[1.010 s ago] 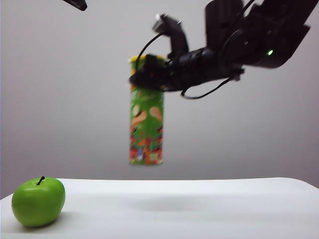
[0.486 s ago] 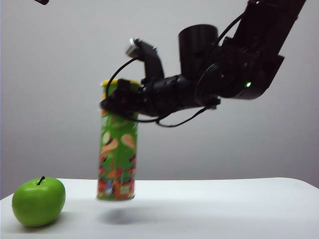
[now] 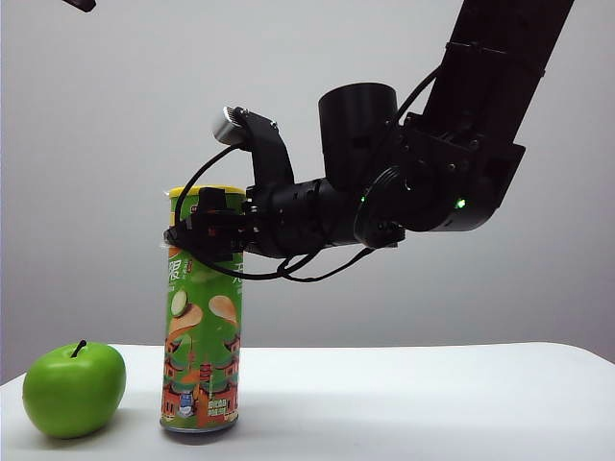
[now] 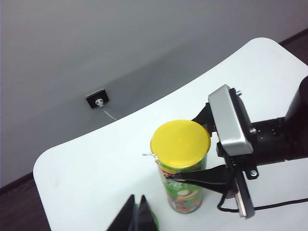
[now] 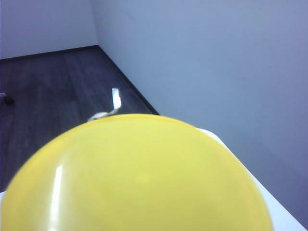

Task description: Pick up the green bucket of chips from the desk, place it near the apple, and finally stand it up.

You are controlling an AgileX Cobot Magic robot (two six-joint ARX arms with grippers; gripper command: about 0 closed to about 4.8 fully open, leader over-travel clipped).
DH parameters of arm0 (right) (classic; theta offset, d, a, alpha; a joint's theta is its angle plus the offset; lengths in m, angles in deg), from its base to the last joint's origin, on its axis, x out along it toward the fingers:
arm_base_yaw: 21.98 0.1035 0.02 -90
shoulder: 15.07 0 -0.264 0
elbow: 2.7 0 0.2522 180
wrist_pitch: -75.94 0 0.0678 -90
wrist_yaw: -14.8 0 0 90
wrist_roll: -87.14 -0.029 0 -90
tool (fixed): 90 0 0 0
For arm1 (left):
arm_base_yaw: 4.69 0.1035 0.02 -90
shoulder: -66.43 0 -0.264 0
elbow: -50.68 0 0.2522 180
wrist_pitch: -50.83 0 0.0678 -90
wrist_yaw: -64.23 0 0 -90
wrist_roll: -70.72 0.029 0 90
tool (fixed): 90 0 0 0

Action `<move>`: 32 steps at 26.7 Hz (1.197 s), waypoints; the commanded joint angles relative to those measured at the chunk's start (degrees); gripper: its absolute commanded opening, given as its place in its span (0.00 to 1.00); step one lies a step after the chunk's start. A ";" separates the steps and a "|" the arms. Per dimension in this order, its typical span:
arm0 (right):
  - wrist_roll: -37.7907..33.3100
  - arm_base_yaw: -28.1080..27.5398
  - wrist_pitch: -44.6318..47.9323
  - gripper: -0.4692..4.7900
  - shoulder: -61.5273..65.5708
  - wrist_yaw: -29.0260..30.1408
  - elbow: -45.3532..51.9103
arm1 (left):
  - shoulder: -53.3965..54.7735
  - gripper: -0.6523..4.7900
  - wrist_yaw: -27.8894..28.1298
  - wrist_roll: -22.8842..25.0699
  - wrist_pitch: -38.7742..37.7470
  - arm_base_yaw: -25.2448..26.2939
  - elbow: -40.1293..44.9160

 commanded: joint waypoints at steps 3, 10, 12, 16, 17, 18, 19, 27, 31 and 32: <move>0.07 0.17 0.52 0.57 1.92 -0.31 -0.15 | -0.17 0.11 -2.10 0.02 0.33 0.02 -0.20; 1.40 1.03 -1.03 0.70 2.45 -0.09 -0.15 | -0.17 0.11 -2.25 0.00 0.28 0.02 -0.20; 1.44 1.05 -1.38 0.76 2.45 -0.07 -0.15 | -0.17 0.11 -2.27 0.00 0.15 0.02 -0.20; 1.40 1.09 -1.40 1.00 2.45 -0.09 -0.15 | -0.17 0.11 -3.74 0.00 -0.70 0.04 -0.20; 1.36 1.14 -1.40 1.00 2.43 -0.07 -0.15 | -0.17 0.11 -4.09 0.02 -1.01 0.04 -0.20; 1.11 1.18 -1.55 1.00 2.43 -0.07 -0.15 | -0.17 0.11 -4.24 0.00 -1.27 0.04 -0.20; 0.94 1.18 -1.79 1.00 2.40 -0.02 -0.15 | -0.17 0.11 -4.42 0.00 -1.60 0.04 -0.20; 0.55 1.16 -8.79 1.00 -1.73 0.20 1.29 | -0.17 0.11 -4.83 -0.17 -3.30 0.02 -0.20; 0.57 1.05 -15.39 1.00 -4.22 0.46 1.70 | -0.17 0.11 -5.07 -0.20 -3.63 0.02 -0.20; 0.57 0.96 -17.09 1.00 -4.68 0.94 1.70 | -0.17 0.11 -5.07 -0.20 -3.69 0.02 -0.20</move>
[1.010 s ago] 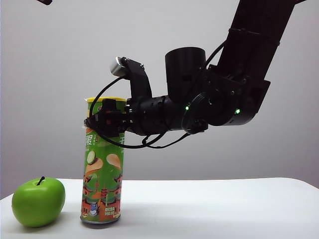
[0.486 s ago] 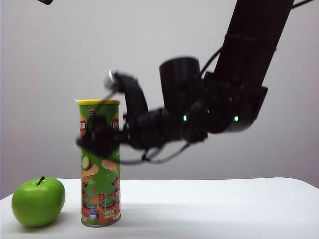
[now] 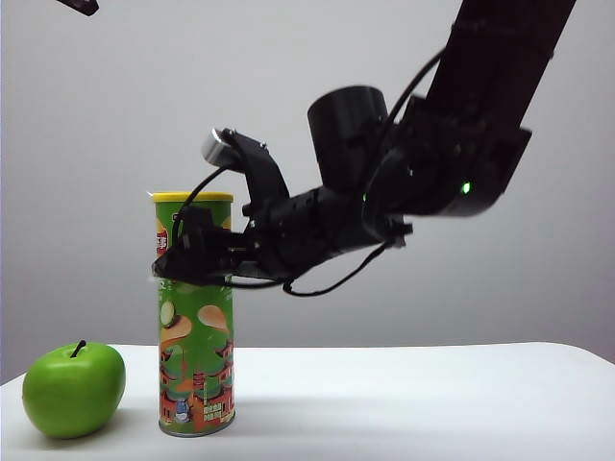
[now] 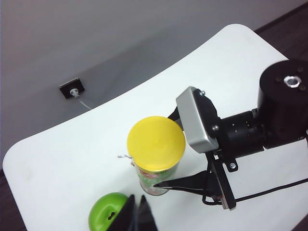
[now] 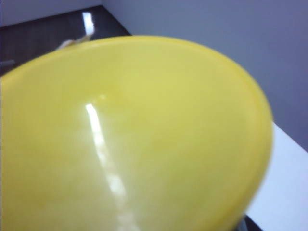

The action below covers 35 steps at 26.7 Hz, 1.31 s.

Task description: Pick up the green bucket of chips from the desk, place it near the apple, and finally stand it up.

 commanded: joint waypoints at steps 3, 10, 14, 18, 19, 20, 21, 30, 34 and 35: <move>0.00 -0.22 -10.86 1.00 -3.80 1.16 1.01 | -0.20 0.11 -0.48 -0.15 -0.66 0.02 -0.20; 0.59 -0.46 -16.02 1.00 -10.58 0.87 6.12 | -0.22 0.11 -0.46 0.31 -2.71 0.02 -0.22; 0.57 -0.72 -17.86 1.00 -16.41 0.42 9.57 | -0.66 0.11 -0.48 1.46 -4.07 0.02 -0.22; 0.66 -2.29 -29.77 0.54 -25.70 -0.59 10.97 | -3.21 0.11 1.31 6.51 -9.70 0.04 -0.17; 0.81 -2.75 -32.15 0.35 -27.30 -0.59 10.97 | -4.07 0.11 2.69 6.62 -10.21 0.04 -0.04; 0.81 -3.45 -34.71 0.19 -29.29 -0.61 10.97 | -5.38 0.11 4.22 6.36 -10.12 0.04 0.31; 0.81 -3.98 -36.24 0.12 -30.73 -0.61 10.99 | -6.54 0.11 5.14 6.25 -9.68 0.09 0.68; 0.79 -7.56 -33.38 0.09 -50.49 -9.81 14.62 | -26.25 0.11 12.66 -1.27 1.38 0.11 16.33; 0.72 -7.80 -29.70 0.09 -60.17 -14.05 19.39 | -33.09 0.11 12.68 -7.28 5.70 0.11 22.91; 0.83 -7.80 -28.87 0.09 -64.92 -17.03 21.90 | -35.93 0.11 12.70 -10.21 8.52 0.11 25.51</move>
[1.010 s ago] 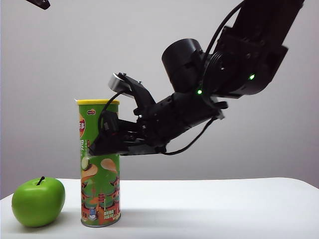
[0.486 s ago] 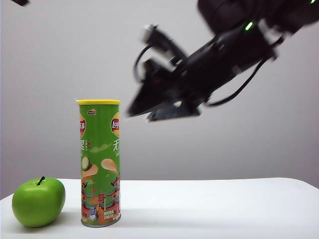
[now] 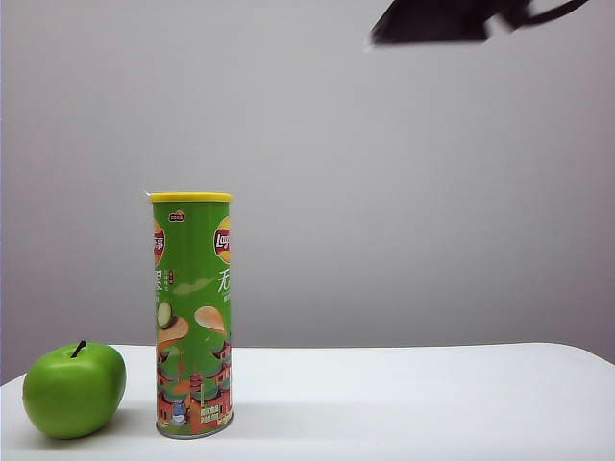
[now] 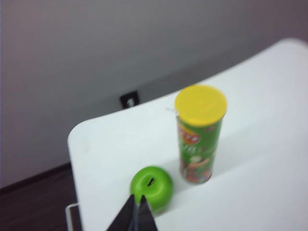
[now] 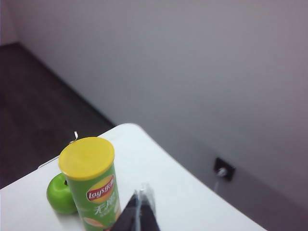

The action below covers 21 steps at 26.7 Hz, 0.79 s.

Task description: Pick up the green bucket of chips from the desk, place it near the apple, and finally stand it up.

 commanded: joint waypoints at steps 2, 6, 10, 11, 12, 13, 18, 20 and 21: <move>0.04 0.02 3.10 0.09 -12.74 -8.90 6.64 | -7.30 0.11 0.24 -8.04 9.05 0.02 6.40; -0.04 -0.68 4.76 0.09 -23.32 -14.73 13.70 | -13.05 0.11 4.22 -12.13 16.96 0.02 11.52; -0.81 -4.31 4.96 0.09 -35.30 -14.62 22.08 | -17.90 0.11 7.13 -15.89 22.64 0.00 17.84; -1.29 -5.16 4.94 0.09 -37.27 -14.64 23.47 | -18.91 0.11 7.74 -16.13 23.10 0.00 19.28; -2.47 -6.51 4.72 0.09 -40.09 -14.69 25.16 | -19.82 0.11 7.93 -16.90 23.71 0.00 20.81; -4.35 -9.51 4.68 0.09 -44.96 -14.62 28.26 | -21.33 0.11 7.93 -18.45 25.29 0.00 23.23; -12.90 -19.06 5.01 0.09 -53.18 -11.39 36.85 | -24.39 0.11 7.87 -19.56 36.00 -0.04 33.29; -14.12 -20.85 5.31 0.09 -54.10 -11.43 39.26 | -24.41 0.11 8.04 -20.63 41.00 -0.02 37.70; -13.86 -21.05 5.35 0.09 -54.18 -11.78 39.82 | -24.39 0.11 8.04 -20.83 42.66 -0.02 39.17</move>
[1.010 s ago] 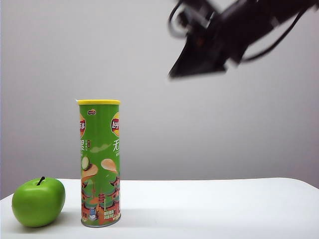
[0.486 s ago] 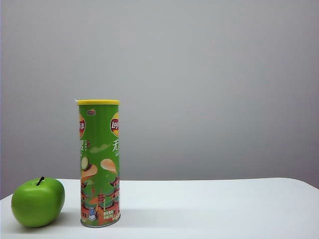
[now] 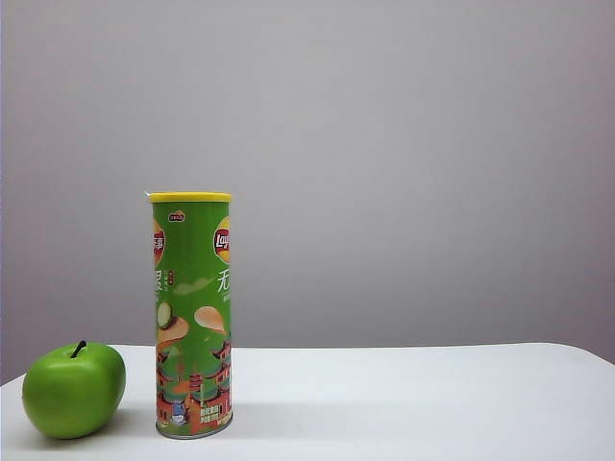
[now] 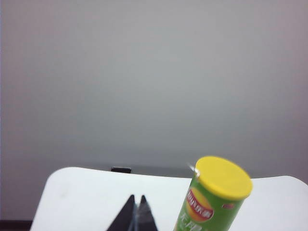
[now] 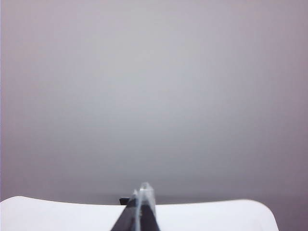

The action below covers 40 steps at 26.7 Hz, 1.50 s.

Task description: Pick up the green bucket of chips from the desk, place it near the apple, and finally stand it up.

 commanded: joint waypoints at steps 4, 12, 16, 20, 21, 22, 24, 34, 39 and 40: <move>1.25 -1.42 -0.83 0.09 -0.39 0.09 1.99 | 0.09 0.11 1.68 -2.80 10.80 -0.02 8.92; 3.65 -1.44 -7.23 0.09 -0.46 -0.98 1.99 | -1.51 0.11 0.15 -1.51 7.15 0.13 8.09; 3.74 -1.44 -3.48 0.09 -1.95 -1.46 1.97 | -1.51 0.11 -1.11 1.99 1.57 3.13 4.94; 5.51 -1.44 -11.56 0.09 -2.19 -2.93 1.97 | -1.51 0.11 -9.70 6.19 0.26 10.27 4.42; 5.51 -1.44 -12.76 0.09 -2.21 -3.96 1.97 | -1.49 0.11 -10.25 6.12 -0.35 11.52 4.42; 5.53 -1.44 -14.08 0.09 -2.19 -5.05 1.99 | -1.49 0.11 -11.58 6.10 -0.83 13.03 4.48; 5.53 -1.49 -15.89 0.09 -2.19 -7.02 1.97 | -1.49 0.11 -14.19 6.10 -0.70 16.46 4.96; -1.46 -1.53 -25.68 0.09 -2.19 -12.13 1.97 | -1.49 0.11 -13.97 4.20 1.01 19.52 5.27; -3.08 -1.57 -26.25 0.09 -2.19 -14.67 1.97 | -1.49 0.11 -14.25 3.74 -0.96 19.56 5.27; -3.76 -1.57 -26.12 0.09 -2.19 -15.67 1.97 | -1.49 0.11 -14.25 3.72 -1.27 19.56 5.27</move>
